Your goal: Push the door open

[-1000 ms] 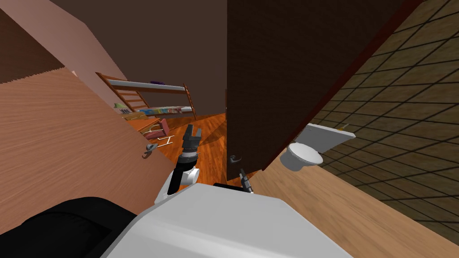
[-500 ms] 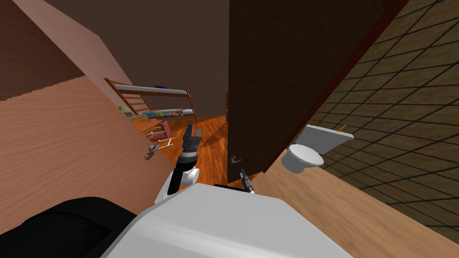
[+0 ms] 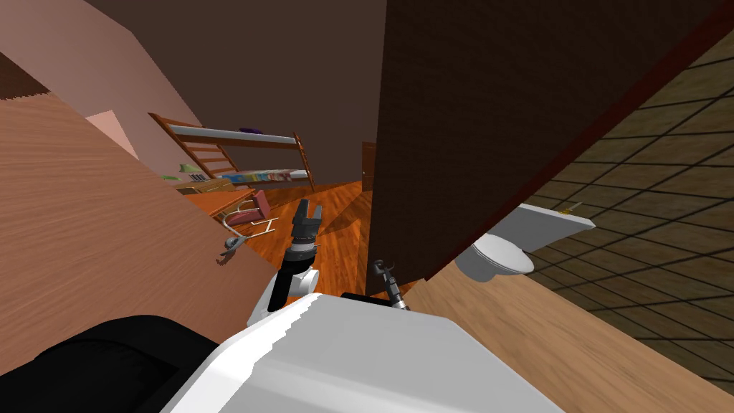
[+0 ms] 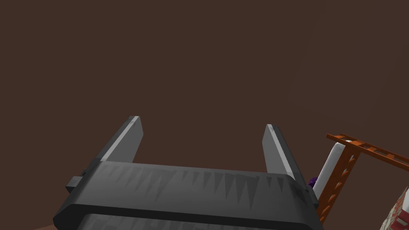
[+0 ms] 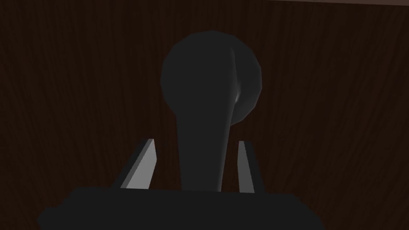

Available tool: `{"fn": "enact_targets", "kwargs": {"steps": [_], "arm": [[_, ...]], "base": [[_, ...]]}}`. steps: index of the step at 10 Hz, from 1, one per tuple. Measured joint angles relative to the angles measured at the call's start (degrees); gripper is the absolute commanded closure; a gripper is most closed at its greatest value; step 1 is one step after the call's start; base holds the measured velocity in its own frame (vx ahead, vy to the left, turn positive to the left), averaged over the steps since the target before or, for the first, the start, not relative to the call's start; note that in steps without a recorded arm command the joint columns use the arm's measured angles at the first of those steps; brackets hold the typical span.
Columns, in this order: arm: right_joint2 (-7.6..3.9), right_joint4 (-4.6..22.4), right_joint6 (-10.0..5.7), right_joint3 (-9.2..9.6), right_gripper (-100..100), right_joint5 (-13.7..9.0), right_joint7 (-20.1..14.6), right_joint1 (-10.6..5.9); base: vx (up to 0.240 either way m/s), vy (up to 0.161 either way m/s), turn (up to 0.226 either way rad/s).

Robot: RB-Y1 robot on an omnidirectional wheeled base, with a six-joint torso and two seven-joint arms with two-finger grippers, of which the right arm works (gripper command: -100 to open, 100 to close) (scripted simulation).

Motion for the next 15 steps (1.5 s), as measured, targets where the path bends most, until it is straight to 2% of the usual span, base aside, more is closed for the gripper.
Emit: {"fn": "enact_targets", "kwargs": {"steps": [4, 6, 7, 9, 10, 12, 14, 15], "arm": [[0.04, 0.0, 0.05, 0.0, 100, 0.0, 0.0, -0.15], [0.04, 0.4, 0.03, -0.16, 100, -0.3, 0.2, -0.5], [-0.4, 0.4, 0.14, -0.27, 100, -0.6, 0.1, -0.54], [-0.79, 1.0, 0.38, -1.04, 100, -1.3, 0.4, -1.06], [-1.35, 0.8, 0.66, -1.51, 100, -1.9, 0.4, -1.07], [-1.39, 1.7, 0.59, -2.69, 100, -3.0, 1.0, -2.12], [-1.75, 1.6, 1.24, -3.72, 100, -4.0, 1.2, -2.78], [-1.61, 3.0, 0.62, -4.5, 100, -4.6, 1.6, -3.79]], "base": [[-0.015, -0.007, 0.002], [0.128, 0.069, -0.033], [0.176, 0.106, -0.061], [0.199, 0.15, -0.06], [0.185, 0.124, -0.095], [0.145, 0.088, -0.043], [0.13, 0.113, -0.064], [0.117, 0.127, -0.076]]}}
